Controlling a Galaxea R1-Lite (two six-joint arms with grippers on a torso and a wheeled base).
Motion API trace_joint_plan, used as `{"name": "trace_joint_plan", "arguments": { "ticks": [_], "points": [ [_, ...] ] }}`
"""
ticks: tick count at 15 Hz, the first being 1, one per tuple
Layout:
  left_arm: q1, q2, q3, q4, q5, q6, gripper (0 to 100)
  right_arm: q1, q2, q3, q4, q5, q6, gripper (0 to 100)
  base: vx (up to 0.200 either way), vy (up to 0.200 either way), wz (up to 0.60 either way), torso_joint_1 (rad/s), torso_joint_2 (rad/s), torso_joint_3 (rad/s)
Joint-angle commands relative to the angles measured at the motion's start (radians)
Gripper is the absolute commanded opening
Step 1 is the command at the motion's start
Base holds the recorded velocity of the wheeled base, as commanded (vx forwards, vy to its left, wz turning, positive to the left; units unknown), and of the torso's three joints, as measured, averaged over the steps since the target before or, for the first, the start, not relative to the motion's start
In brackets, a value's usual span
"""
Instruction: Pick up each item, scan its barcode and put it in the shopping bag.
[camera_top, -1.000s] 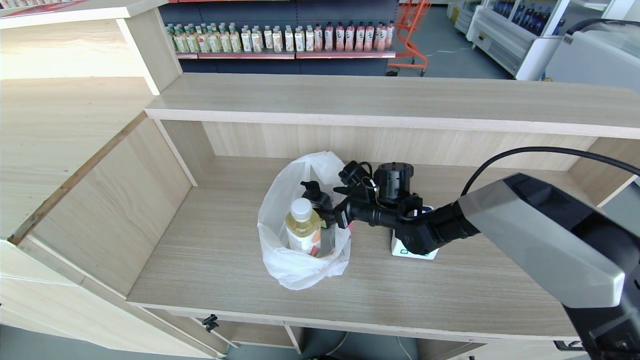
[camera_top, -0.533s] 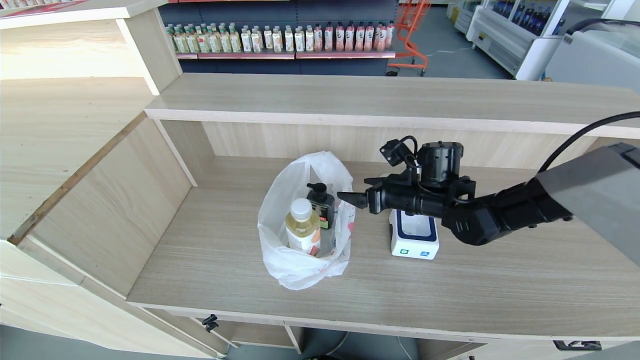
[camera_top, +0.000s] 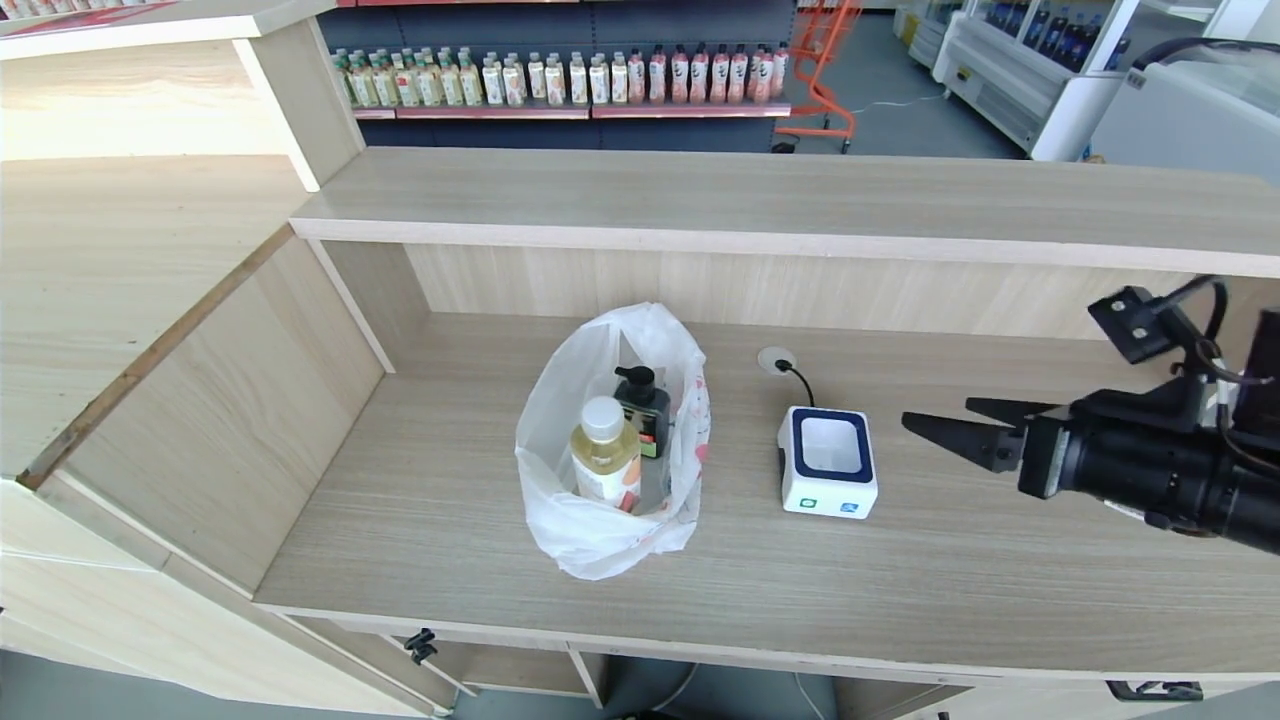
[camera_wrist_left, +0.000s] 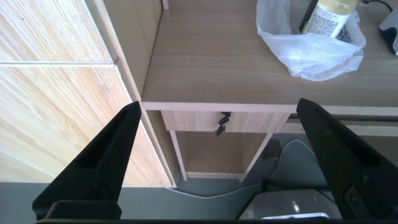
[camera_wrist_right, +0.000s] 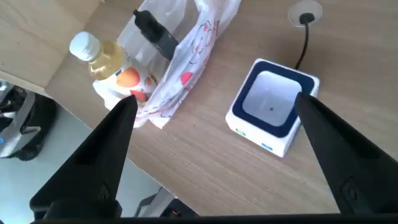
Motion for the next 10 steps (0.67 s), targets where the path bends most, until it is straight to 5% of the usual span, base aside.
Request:
{"name": "trace_joint_plan", "arguments": {
  "ticks": [1,3,6,10],
  "points": [
    [0.000,0.001,0.000,0.000,0.000,0.000,100,-0.214,-0.541,0.418,0.077,-0.112,-0.097,100,0.000,0.000,0.00,0.000,0.00,0.000],
    [0.000,0.001,0.000,0.000,0.000,0.000,100,-0.205,-0.900,0.539,0.221,-0.219,-0.100,100,0.000,0.000,0.00,0.000,0.00,0.000],
    [0.000,0.001,0.000,0.000,0.000,0.000,100,-0.185,-1.327,0.539,0.620,-0.276,-0.105,100,0.000,0.000,0.00,0.000,0.00,0.000],
    [0.000,0.001,0.000,0.000,0.000,0.000,100,-0.154,-1.431,0.539,0.626,-0.345,-0.134,100,0.000,0.000,0.00,0.000,0.00,0.000]
  ]
}}
